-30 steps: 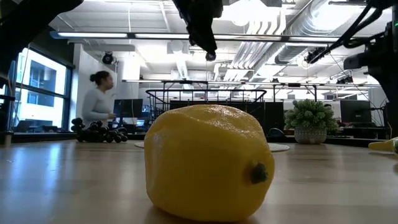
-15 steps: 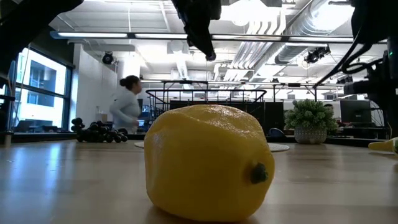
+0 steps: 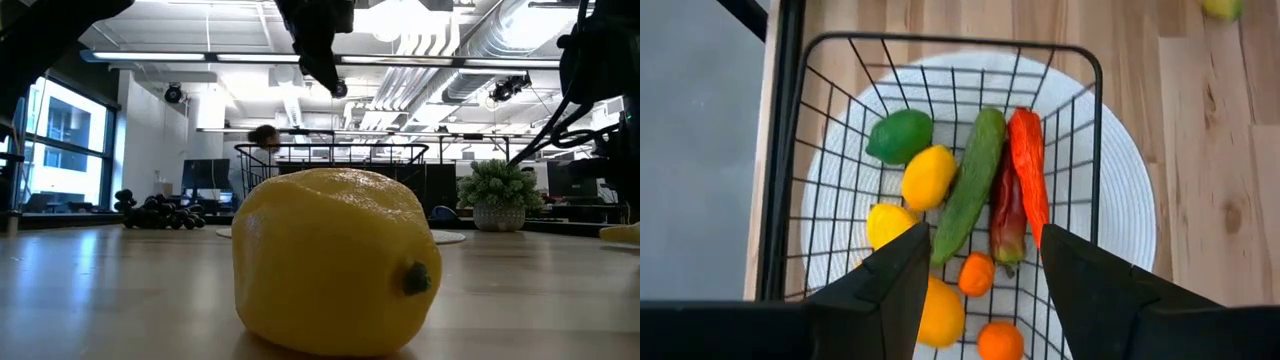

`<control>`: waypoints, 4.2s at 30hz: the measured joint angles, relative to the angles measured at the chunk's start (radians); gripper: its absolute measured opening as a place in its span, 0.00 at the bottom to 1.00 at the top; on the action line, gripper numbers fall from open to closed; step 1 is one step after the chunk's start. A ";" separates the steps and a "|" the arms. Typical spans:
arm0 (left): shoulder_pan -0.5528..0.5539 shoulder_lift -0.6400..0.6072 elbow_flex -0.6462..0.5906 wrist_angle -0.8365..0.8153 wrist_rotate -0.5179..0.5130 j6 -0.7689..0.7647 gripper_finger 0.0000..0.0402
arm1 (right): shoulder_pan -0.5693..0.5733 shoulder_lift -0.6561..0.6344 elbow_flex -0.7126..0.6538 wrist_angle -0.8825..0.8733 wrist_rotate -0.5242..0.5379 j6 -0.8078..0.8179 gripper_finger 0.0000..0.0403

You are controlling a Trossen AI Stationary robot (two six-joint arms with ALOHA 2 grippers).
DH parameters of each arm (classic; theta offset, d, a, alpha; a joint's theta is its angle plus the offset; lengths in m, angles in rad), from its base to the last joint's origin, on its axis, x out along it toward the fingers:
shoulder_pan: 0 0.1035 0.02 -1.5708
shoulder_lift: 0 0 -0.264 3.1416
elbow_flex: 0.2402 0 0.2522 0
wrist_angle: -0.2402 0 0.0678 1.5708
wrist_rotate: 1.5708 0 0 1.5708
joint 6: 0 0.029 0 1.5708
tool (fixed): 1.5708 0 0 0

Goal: Build produce basket
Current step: Put the yellow banana into the wire basket, then put the purple grapes into the wire basket

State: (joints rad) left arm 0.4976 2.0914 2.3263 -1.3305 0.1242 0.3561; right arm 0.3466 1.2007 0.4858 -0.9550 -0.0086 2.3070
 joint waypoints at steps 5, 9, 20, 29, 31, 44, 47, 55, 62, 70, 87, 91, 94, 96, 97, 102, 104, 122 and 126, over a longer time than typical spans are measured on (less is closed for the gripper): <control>0.000 0.000 0.000 -0.032 0.000 0.014 0.45 | 0.000 0.000 0.009 -0.001 0.010 -0.004 0.26; 0.006 -0.007 -0.001 -0.045 0.003 0.013 0.45 | 0.002 0.000 0.040 -0.001 0.060 -0.036 0.26; 0.034 -0.084 -0.006 -0.066 0.037 -0.060 0.45 | 0.001 0.000 0.203 -0.003 0.311 -0.198 0.26; 0.037 -0.187 -0.165 0.007 0.138 -0.104 0.42 | 0.000 -0.022 0.341 -0.063 0.546 -0.295 0.26; 0.037 -0.215 -0.213 0.045 0.139 -0.118 0.41 | 0.000 -0.033 0.366 -0.084 0.597 -0.315 0.26; 0.031 -0.430 -0.559 0.263 0.143 -0.181 0.40 | -0.133 -0.057 0.544 -0.045 0.899 -0.727 0.26; 0.031 -0.464 -0.594 0.273 0.145 -0.181 0.40 | -0.197 -0.057 0.576 0.010 0.927 -0.885 0.26; 0.031 -0.510 -0.596 0.295 0.145 -0.158 0.41 | -0.368 -0.047 0.579 0.376 0.944 -1.379 0.26; 0.031 -0.510 -0.596 0.293 0.145 -0.118 0.40 | -0.474 0.022 0.579 0.599 0.939 -1.616 0.26; 0.032 -0.510 -0.596 0.291 0.145 -0.100 0.40 | -0.526 0.194 0.578 0.797 0.933 -1.654 0.26; 0.033 -0.510 -0.596 0.289 0.134 -0.102 0.40 | -0.640 0.450 0.577 0.864 0.868 -1.505 0.27; 0.033 -0.510 -0.596 0.289 0.134 -0.103 0.40 | -0.672 0.481 0.577 0.864 0.812 -1.471 0.27; 0.033 -0.510 -0.596 0.289 0.134 -0.110 0.40 | -0.699 0.506 0.577 0.862 0.744 -1.426 0.27; 0.033 -0.510 -0.596 0.289 0.134 -0.110 0.40 | -0.712 0.516 0.577 0.861 0.719 -1.409 0.27; 0.033 -0.510 -0.596 0.289 0.134 -0.110 0.40 | -0.719 0.516 0.577 0.857 0.706 -1.406 0.27; 0.033 -0.510 -0.596 0.289 0.134 -0.110 0.40 | -0.747 0.516 0.577 0.850 0.642 -1.407 0.28; 0.033 -0.510 -0.596 0.289 0.134 -0.110 0.40 | -0.754 0.516 0.577 0.849 0.618 -1.407 0.29; 0.033 -0.510 -0.596 0.268 0.122 -0.118 0.40 | -0.779 0.511 0.679 0.658 0.532 -1.428 0.49; 0.046 -0.524 -0.596 0.235 0.123 -0.118 0.40 | -0.773 0.511 0.729 0.518 0.576 -1.416 0.49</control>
State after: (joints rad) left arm 0.5432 1.5670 1.7306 -1.0959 0.2470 0.2380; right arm -0.4266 1.7119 1.2150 -0.4372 0.5676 0.8905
